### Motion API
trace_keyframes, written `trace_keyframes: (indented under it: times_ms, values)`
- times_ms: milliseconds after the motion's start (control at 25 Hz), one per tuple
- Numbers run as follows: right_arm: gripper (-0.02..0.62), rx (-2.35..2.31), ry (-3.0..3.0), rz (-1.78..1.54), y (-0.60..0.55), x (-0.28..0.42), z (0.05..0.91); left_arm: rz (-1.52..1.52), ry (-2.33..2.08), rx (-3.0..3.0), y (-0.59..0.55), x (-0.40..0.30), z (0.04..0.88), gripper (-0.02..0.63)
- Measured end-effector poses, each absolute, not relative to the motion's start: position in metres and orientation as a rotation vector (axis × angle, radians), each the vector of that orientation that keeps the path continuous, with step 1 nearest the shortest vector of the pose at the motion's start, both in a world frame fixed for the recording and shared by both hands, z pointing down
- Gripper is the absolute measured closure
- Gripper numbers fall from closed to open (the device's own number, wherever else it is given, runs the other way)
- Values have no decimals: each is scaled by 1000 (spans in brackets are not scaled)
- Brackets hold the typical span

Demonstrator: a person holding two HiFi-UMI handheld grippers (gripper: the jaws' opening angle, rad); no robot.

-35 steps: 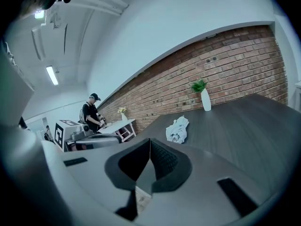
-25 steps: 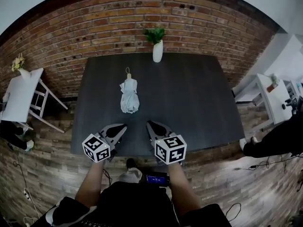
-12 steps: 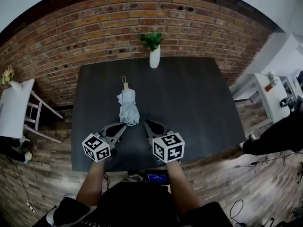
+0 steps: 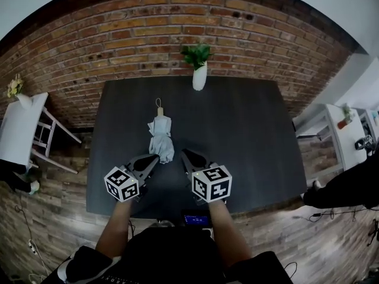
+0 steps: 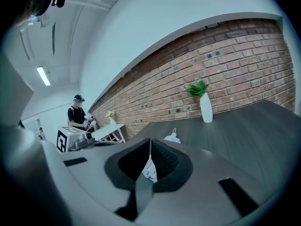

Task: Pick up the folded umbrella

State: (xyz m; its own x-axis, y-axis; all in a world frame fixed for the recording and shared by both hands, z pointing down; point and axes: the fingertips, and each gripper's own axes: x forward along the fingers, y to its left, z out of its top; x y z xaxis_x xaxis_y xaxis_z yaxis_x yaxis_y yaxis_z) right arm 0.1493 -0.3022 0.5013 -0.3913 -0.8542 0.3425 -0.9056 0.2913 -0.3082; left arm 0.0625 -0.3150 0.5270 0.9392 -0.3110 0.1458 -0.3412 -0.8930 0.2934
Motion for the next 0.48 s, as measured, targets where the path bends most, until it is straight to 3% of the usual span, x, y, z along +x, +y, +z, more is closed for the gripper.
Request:
trace_keyframes:
  times_ms: [480]
  values:
    - [584, 1532, -2503, 678, -320, 171, 494, 126, -661, 2718, -330, 81, 525, 603]
